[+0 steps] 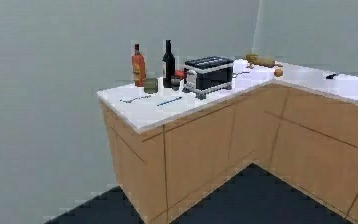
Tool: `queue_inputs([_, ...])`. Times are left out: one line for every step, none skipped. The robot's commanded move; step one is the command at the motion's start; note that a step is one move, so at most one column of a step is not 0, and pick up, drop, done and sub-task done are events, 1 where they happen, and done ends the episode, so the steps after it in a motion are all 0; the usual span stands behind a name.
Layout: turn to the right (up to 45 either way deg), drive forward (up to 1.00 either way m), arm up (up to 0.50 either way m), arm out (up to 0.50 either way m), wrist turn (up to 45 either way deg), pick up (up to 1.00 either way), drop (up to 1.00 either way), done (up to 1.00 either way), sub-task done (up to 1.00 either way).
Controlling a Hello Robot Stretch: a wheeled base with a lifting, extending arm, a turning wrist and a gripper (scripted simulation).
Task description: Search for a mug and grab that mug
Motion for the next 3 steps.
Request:
queue_inputs([3.0,0.00,0.00,0.00,0.0,0.00,0.00,0.00,0.00])
queue_inputs([0.0,0.45,0.00,0.00,0.0,0.00,0.00,0.00,0.00])
queue_inputs([-45.0,0.00,0.00,0.00,0.0,0.00,0.00,0.00,0.00])
